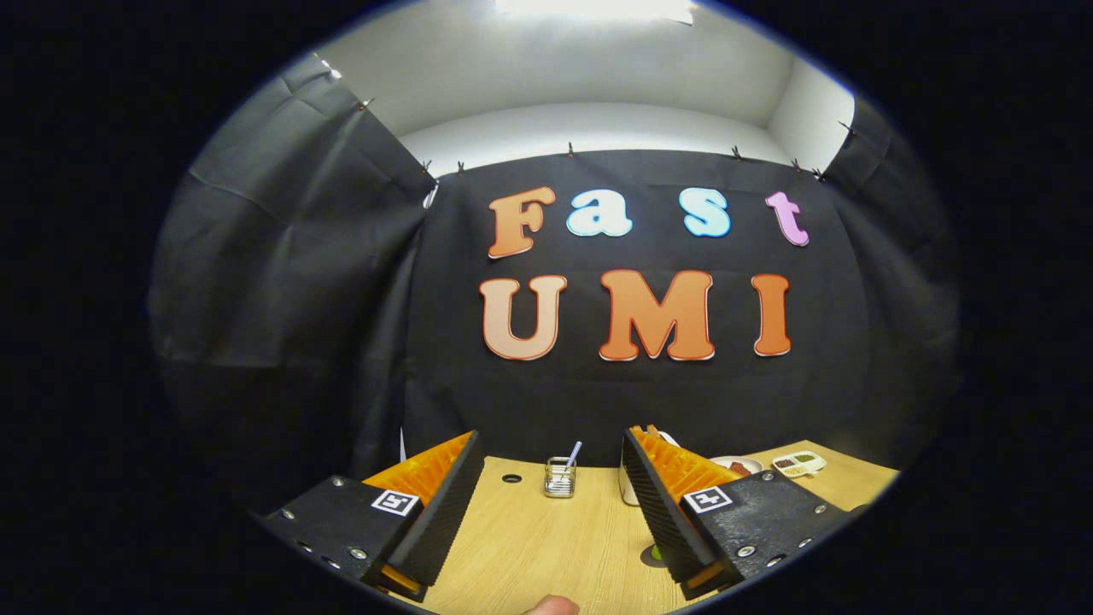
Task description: Take the bottle from table, then pour the juice into the cup, finally place the bottle on the coaster
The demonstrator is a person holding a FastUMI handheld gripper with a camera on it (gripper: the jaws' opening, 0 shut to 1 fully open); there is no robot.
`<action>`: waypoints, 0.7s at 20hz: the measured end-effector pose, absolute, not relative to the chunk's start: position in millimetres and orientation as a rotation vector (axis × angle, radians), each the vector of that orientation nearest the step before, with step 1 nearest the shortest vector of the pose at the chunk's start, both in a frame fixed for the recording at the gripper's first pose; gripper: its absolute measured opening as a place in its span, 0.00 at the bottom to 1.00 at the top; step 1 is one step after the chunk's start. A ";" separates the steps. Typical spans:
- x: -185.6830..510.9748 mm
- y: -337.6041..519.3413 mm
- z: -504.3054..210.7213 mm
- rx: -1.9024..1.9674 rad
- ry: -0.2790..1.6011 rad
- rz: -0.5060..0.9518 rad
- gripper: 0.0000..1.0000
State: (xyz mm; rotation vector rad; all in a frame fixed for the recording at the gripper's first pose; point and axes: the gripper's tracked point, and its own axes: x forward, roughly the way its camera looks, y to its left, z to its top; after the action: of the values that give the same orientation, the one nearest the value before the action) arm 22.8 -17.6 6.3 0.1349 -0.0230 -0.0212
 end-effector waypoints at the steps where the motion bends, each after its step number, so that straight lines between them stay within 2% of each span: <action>1: 19.1 -14.0 15.5 0.134 -0.041 -0.016 0.97; 7: 3.6 6.5 48.8 0.116 -0.094 0.021 0.97; 14: 1.2 -1.9 41.1 0.136 -0.083 -0.009 0.97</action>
State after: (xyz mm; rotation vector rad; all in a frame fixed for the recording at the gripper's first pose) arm 1.2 -1.9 41.1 0.1356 -0.0827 -0.0089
